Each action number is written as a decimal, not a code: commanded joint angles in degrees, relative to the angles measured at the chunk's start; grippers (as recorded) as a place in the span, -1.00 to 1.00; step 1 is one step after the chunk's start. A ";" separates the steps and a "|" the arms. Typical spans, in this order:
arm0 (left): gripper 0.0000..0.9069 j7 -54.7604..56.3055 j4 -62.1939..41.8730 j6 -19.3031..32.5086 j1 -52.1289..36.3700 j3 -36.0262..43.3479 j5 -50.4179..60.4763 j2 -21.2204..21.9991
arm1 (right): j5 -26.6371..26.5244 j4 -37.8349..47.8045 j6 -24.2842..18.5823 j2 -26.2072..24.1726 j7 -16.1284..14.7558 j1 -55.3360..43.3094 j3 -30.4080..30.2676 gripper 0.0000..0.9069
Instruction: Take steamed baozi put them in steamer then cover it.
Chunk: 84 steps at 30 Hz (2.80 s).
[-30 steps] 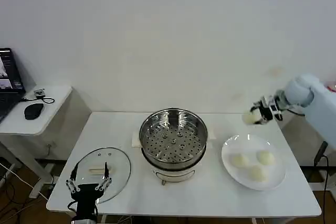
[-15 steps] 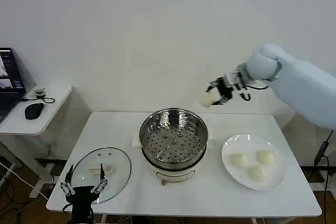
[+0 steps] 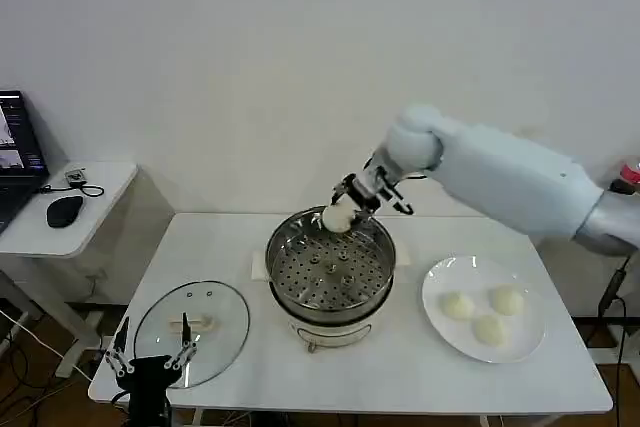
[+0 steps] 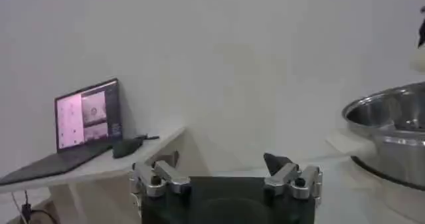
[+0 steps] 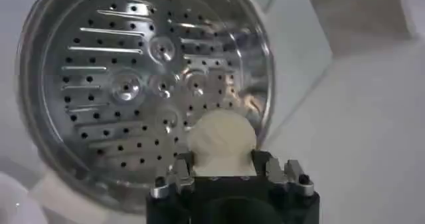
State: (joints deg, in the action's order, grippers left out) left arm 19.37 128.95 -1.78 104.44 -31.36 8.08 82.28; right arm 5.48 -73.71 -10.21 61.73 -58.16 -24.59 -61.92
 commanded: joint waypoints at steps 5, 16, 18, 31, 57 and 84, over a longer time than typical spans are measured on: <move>1.00 -0.04 -0.60 -0.02 -0.09 -0.77 -0.48 0.00 | 6.49 3.29 -7.86 3.98 2.11 2.30 -2.94 0.33; 1.00 -0.02 -0.69 0.03 -0.14 -1.36 -1.15 -0.16 | 11.84 12.70 -13.22 7.78 4.86 4.44 -1.71 0.33; 1.00 0.00 -0.58 0.03 -0.12 -1.38 -1.15 -0.17 | 12.49 13.42 -13.69 8.13 5.10 4.60 -1.58 0.33; 1.00 0.09 -0.20 -0.01 0.07 -0.85 -0.99 0.03 | 11.16 12.22 -15.27 7.63 7.62 4.49 -0.60 1.00; 1.00 -7.30 -2.65 -2.48 -5.55 2.48 -0.18 -4.50 | -2.97 -23.67 20.64 -46.90 2.31 -4.03 -5.23 1.00; 1.00 -7.98 1.43 -7.23 -4.66 -3.11 -9.29 -6.13 | 2.58 -9.70 24.88 -33.74 5.03 35.44 19.09 1.00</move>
State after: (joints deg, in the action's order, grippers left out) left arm 11.62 130.11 -8.06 99.85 -33.97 0.66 76.39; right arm 6.91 -87.47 13.40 24.89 -53.79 3.86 -47.12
